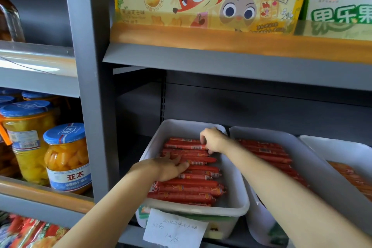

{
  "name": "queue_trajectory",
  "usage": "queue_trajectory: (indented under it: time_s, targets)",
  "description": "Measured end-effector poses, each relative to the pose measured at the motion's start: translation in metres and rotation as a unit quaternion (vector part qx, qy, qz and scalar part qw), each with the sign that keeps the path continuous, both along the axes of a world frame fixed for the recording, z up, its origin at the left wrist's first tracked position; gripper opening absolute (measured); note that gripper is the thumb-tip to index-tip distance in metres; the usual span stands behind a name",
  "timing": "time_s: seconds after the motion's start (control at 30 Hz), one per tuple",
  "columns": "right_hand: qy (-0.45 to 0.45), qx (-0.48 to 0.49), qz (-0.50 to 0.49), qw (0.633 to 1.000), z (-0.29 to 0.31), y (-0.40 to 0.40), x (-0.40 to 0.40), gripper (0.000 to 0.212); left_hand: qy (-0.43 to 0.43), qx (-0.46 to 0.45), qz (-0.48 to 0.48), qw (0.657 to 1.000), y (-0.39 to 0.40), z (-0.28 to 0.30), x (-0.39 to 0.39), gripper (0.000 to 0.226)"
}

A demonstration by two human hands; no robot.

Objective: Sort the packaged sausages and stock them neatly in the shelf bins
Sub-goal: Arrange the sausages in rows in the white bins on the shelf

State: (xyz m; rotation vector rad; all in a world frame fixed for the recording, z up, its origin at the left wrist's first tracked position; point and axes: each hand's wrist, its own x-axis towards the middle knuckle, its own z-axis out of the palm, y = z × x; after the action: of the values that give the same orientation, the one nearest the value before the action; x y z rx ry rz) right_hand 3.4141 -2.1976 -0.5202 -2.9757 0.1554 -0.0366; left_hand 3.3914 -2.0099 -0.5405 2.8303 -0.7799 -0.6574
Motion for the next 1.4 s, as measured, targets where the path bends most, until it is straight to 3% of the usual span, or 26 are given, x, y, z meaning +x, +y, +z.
queue_trajectory:
  time_s: [0.17, 0.33, 0.53, 0.63, 0.8, 0.87, 1.0, 1.07, 1.17, 1.27, 1.4]
  targets:
    - [0.030, -0.063, 0.037, 0.997, 0.000, 0.000, -0.006, 0.031, -0.008, -0.001, -0.005, 1.000, 0.001, 0.000, -0.001, 0.065]
    - [0.089, -0.095, 0.082, 0.988, 0.021, -0.002, -0.044, 0.052, -0.031, -0.003, -0.044, 0.999, -0.001, -0.003, 0.004, 0.062]
    - [0.164, -0.181, 0.056, 0.968, 0.017, 0.009, -0.055, 0.032, -0.028, 0.024, -0.109, 0.993, -0.002, -0.001, -0.002, 0.055]
    - [0.164, -0.137, 0.012, 0.977, 0.017, 0.015, -0.049, 0.023, -0.030, 0.002, -0.086, 0.996, -0.003, 0.002, -0.005, 0.056]
    - [0.154, 0.033, 0.028, 0.987, 0.029, 0.014, -0.054, 0.035, -0.071, 0.024, -0.067, 0.995, -0.003, 0.003, -0.005, 0.059]
    - [0.151, 0.060, 0.036, 0.986, 0.035, 0.013, -0.063, 0.038, -0.075, 0.032, -0.055, 0.995, -0.003, 0.001, -0.002, 0.060]
    - [0.176, -0.059, 0.044, 0.982, 0.031, 0.022, -0.077, 0.046, -0.074, 0.021, -0.074, 0.994, -0.002, 0.000, 0.001, 0.053]
    - [0.206, -0.117, 0.048, 0.970, 0.024, 0.029, -0.082, 0.039, -0.058, 0.014, -0.085, 0.995, -0.002, -0.002, 0.001, 0.051]
    - [0.191, -0.061, 0.046, 0.979, 0.029, 0.034, -0.083, 0.032, -0.056, 0.013, -0.085, 0.995, -0.003, -0.002, 0.000, 0.052]
    - [0.165, 0.010, 0.055, 0.985, 0.039, 0.029, -0.089, 0.039, -0.091, 0.010, -0.081, 0.992, -0.002, 0.001, 0.000, 0.051]
    - [0.214, -0.078, 0.106, 0.968, 0.038, 0.034, -0.102, 0.044, -0.110, -0.041, -0.096, 0.988, -0.001, 0.012, -0.010, 0.046]
